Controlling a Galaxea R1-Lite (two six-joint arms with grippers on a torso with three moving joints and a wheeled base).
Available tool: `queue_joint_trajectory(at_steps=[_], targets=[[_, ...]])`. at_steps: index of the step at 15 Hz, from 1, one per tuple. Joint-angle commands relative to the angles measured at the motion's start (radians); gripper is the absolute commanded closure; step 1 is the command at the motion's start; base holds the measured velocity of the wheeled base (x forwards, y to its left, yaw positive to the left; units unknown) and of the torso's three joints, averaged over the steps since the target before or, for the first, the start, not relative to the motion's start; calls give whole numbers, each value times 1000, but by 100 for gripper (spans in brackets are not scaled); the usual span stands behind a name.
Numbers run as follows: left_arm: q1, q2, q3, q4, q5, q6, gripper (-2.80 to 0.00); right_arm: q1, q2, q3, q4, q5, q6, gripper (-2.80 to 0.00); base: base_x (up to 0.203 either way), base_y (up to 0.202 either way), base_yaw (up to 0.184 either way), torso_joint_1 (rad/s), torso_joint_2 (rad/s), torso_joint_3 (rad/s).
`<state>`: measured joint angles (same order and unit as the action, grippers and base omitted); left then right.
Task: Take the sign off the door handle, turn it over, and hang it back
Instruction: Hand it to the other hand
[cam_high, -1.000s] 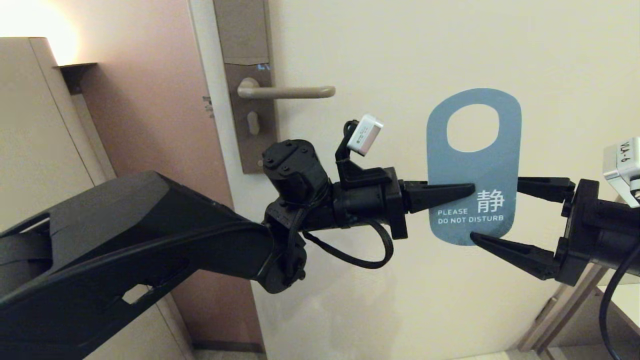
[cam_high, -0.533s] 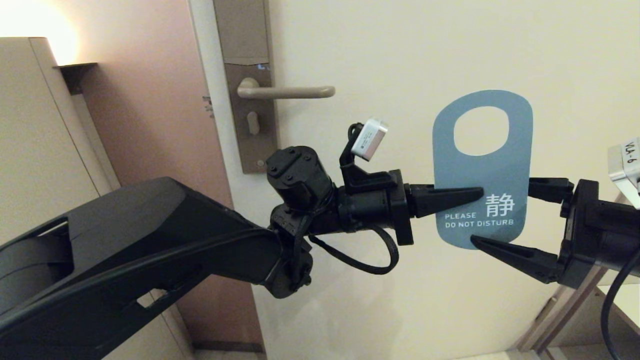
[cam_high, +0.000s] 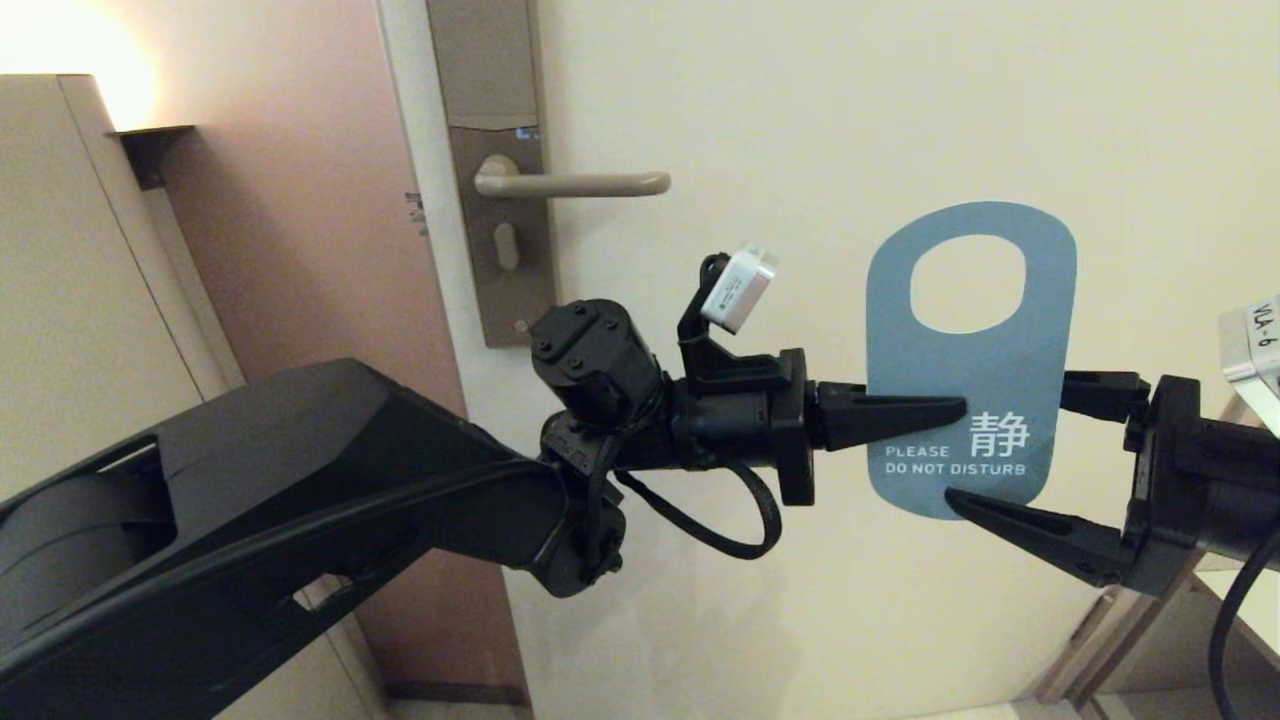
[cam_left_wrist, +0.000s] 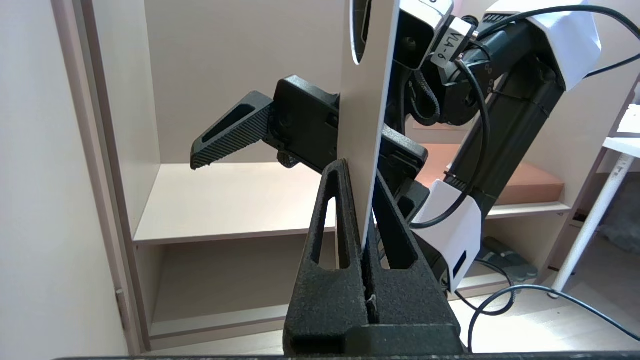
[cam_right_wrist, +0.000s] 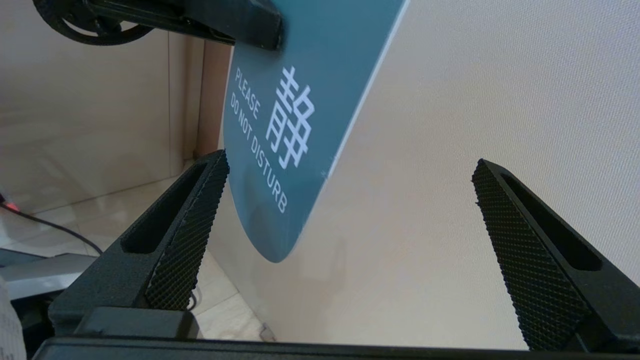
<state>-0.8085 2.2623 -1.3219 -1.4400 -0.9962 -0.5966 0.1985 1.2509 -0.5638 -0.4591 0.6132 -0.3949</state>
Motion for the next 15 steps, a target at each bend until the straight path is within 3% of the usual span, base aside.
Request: queue_joint_trajectory(at_steps=[1, 3, 4, 15], targets=[[-1, 3, 0, -8, -6, -3, 0, -1, -5, 2, -3, 3, -2, -280, 0, 0, 0, 0, 0, 0], [-1, 3, 0, -8, -6, -3, 0, -1, -4, 3, -4, 3, -3, -280, 0, 0, 0, 0, 0, 0], [-1, 5, 0, -8, -4, 0, 0, 0, -2, 3, -4, 3, -3, 0, 0, 0, 0, 0, 0, 0], [-18, 72, -85, -41, 7, -16, 0, 1, -16, 12, -3, 2, -7, 0, 0, 0, 0, 0, 0, 0]])
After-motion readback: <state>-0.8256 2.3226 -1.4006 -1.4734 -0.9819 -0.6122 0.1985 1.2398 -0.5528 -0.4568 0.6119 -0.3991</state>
